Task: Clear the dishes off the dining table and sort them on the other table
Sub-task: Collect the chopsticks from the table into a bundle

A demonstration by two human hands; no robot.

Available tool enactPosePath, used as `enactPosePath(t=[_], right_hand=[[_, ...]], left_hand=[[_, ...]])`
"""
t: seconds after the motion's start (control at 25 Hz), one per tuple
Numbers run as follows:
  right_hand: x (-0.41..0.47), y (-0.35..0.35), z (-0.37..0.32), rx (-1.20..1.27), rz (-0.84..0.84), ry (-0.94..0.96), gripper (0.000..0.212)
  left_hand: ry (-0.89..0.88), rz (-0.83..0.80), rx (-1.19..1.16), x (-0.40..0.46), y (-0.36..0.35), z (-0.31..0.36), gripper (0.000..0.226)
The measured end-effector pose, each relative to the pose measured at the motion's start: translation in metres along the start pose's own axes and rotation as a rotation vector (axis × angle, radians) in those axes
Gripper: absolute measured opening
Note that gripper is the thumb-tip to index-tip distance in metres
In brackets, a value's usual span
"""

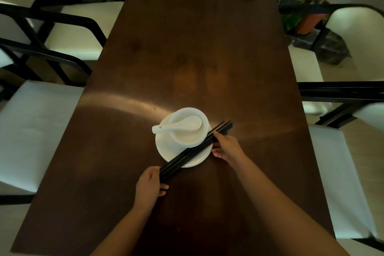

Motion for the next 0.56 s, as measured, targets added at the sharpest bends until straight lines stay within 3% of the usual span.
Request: enactPosePath(t=[0.24,0.36,0.44,0.56], right_hand=[[-0.017,0.003,0.004,-0.006,0.039,-0.047,0.034],[-0.032,0.006,0.017,-0.122,0.089,-0.025,0.028],[-0.041,0.003,0.026,-0.19,0.119,0.02,0.031],[-0.047,-0.009,0.038,-0.062,0.133,-0.017,0.041]], left_hand=[[0.071,0.013,0.075,0.016,0.022,0.007,0.025],[-0.335,0.168,0.451,0.031,0.048,0.043,0.02],[-0.595,0.181,0.651,0.044,0.047,0.079,0.027],[-0.58,-0.033,0.672,0.071,0.028,0.119,0.037]])
Point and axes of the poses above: each hand's wrist, its own x-axis towards the middle knuckle, its own y-axis out of the back of the hand, z = x × y, the point moved 4 cm from there along x, towards the middle knuckle, and after that the axes turned 3 degrees about y, right-handed, at the moved point
